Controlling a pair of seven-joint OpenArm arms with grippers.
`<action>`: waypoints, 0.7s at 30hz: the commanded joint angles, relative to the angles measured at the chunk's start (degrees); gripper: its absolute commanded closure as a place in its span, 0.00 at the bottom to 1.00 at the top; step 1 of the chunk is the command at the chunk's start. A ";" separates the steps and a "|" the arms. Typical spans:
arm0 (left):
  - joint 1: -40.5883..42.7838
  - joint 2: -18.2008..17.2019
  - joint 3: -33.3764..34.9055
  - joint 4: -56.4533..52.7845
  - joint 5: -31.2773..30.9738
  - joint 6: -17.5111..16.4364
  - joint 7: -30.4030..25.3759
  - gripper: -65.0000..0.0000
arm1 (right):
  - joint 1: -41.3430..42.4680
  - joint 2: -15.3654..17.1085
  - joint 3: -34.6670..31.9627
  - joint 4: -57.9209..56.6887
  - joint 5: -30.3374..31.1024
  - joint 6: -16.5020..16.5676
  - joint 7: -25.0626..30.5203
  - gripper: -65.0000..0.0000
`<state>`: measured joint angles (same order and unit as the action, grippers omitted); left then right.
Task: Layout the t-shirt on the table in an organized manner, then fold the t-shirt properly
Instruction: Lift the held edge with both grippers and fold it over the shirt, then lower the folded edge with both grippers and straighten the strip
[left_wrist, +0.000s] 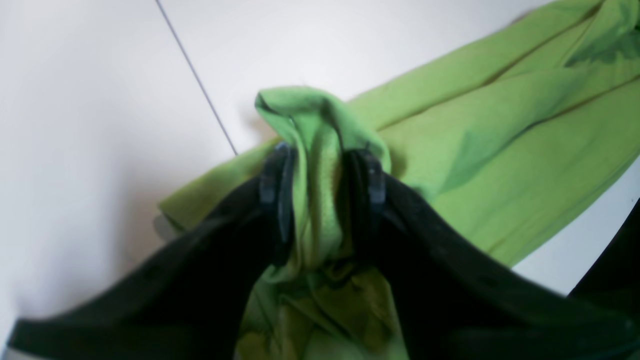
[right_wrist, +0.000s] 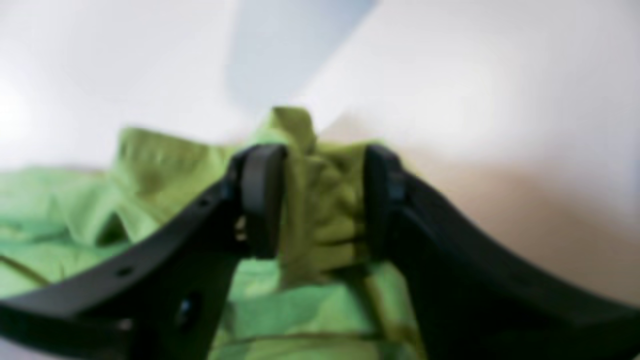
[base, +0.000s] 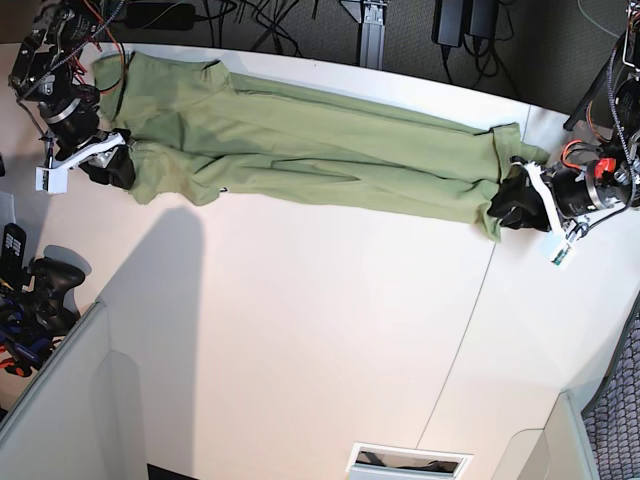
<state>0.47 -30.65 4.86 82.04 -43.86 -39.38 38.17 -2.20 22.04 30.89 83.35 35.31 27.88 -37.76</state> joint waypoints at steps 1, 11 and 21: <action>-0.94 -1.18 -0.50 0.94 -0.92 -0.62 -0.72 0.66 | 0.90 0.90 1.14 1.97 2.12 0.20 0.81 0.59; -0.94 -3.28 -0.50 1.46 -3.82 -0.62 1.14 0.66 | 0.87 -0.63 2.49 5.75 6.91 0.22 -1.33 0.70; -0.94 -3.93 -0.70 1.46 -6.32 -0.62 1.07 0.47 | 0.74 -3.65 -7.39 -1.64 -7.30 0.20 5.97 1.00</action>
<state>0.47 -33.65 4.80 82.50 -48.99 -39.40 40.29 -2.13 17.32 23.24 80.84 27.55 27.90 -33.23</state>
